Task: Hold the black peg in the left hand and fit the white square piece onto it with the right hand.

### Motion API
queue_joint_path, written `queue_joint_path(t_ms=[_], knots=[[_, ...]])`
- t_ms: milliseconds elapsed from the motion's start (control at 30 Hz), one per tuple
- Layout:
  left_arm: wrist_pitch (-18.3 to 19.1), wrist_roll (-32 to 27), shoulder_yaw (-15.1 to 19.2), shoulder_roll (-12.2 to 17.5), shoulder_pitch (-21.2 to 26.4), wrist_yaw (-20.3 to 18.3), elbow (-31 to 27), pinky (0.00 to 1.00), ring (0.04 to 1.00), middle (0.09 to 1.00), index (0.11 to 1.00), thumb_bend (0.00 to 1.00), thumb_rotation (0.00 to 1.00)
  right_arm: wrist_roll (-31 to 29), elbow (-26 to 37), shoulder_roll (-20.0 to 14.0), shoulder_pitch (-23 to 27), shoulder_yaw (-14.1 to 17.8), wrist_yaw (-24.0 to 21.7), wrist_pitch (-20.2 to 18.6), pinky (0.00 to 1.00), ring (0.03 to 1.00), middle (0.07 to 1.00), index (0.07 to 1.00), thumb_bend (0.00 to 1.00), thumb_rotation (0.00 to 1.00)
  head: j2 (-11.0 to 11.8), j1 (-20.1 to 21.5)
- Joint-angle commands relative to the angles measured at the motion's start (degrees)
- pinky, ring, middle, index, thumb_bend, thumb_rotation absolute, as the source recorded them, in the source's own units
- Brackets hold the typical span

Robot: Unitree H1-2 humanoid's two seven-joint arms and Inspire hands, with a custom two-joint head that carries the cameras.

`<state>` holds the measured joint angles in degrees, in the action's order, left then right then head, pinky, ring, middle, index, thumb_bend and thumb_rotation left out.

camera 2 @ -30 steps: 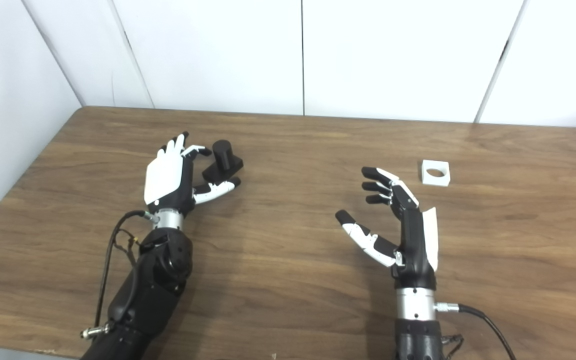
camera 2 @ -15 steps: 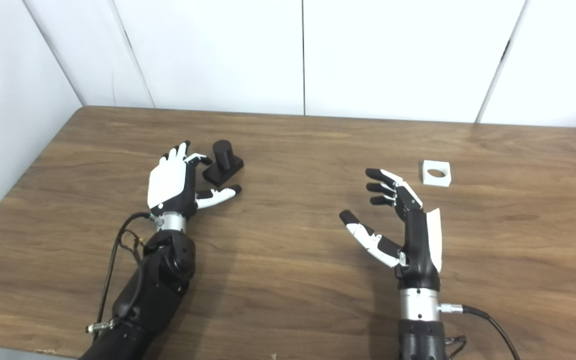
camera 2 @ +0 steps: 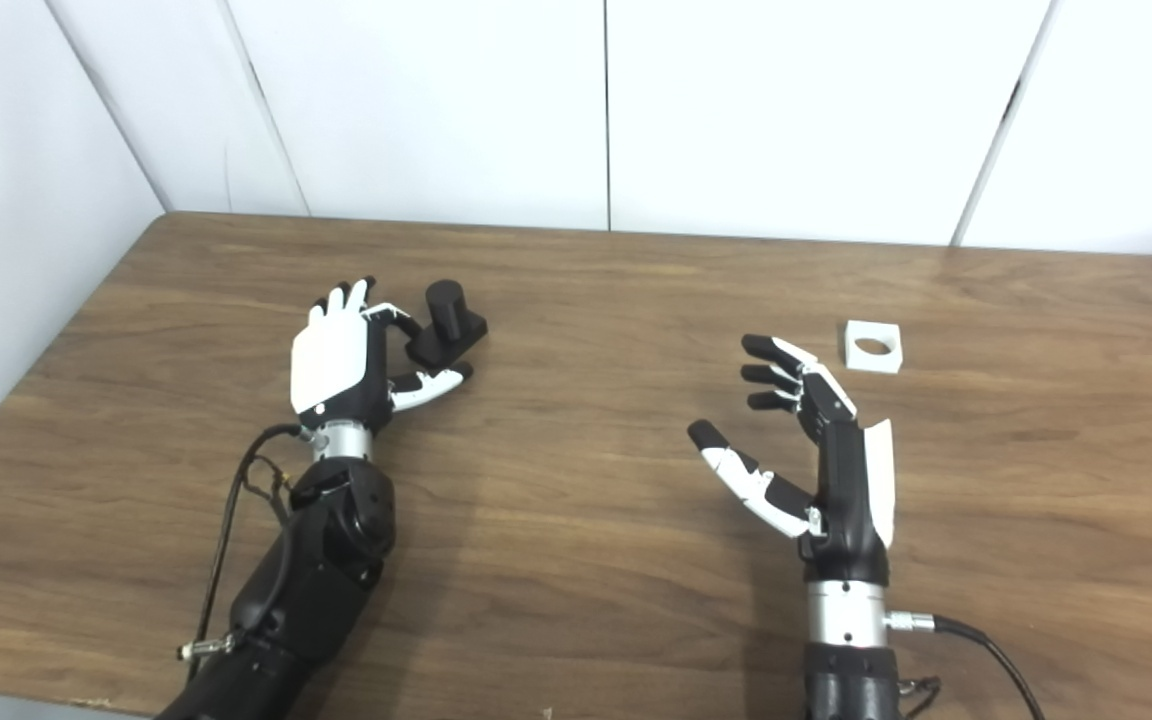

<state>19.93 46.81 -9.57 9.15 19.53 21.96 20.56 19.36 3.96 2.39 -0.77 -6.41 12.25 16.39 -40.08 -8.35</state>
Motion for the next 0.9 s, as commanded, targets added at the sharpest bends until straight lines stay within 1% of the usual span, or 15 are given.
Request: queue_joint_path(t_ms=[0,333,500,667,833,867], knots=[[-0.42,0.17,-0.03,0.88,2.21,2.2,0.13,1.0,1.0,0.95,0.566,0.75,0.41,0.11,-3.11,-3.25,-4.78,1.92,-0.37,0.17,0.6,0.701,0.761,0.724,0.59,0.27,-0.07,-0.06],[-1.08,-0.68,-0.11,1.06,2.19,2.51,0.33,1.0,0.999,0.939,0.564,0.74,0.39,0.07,-3.04,-3.19,-4.77,1.99,-0.55,0.24,0.6,0.701,0.761,0.721,0.59,0.3,-0.16,0.05],[-1.17,-1.03,-0.27,1.17,2.33,2.8,0.51,0.98,0.991,0.931,0.562,0.75,0.39,0.3,-2.9,-3.18,-4.82,2.03,-0.53,0.29,0.61,0.706,0.762,0.733,0.58,0.3,-0.21,0.11],[-1.08,-1.31,-0.58,1.23,2.53,2.84,0.94,0.95,0.977,0.922,0.56,0.75,0.38,0.41,-2.98,-3.11,-4.78,2.13,-0.39,0.36,0.62,0.706,0.759,0.724,0.58,0.33,-0.09,0.17],[-2.12,-2.26,-0.51,1.27,2.73,3.26,1.46,0.94,0.971,0.914,0.55,0.76,0.34,0.53,-3.06,-3.12,-4.72,2.2,-0.31,0.39,0.61,0.7,0.756,0.726,0.58,0.32,-0.11,0.11],[-2.24,-2.41,-0.49,1.26,2.76,3.33,1.45,0.95,0.973,0.915,0.546,0.76,0.31,0.35,-3.06,-3.11,-4.71,2.2,-0.37,0.47,0.61,0.699,0.757,0.725,0.58,0.32,-0.11,0.11]])
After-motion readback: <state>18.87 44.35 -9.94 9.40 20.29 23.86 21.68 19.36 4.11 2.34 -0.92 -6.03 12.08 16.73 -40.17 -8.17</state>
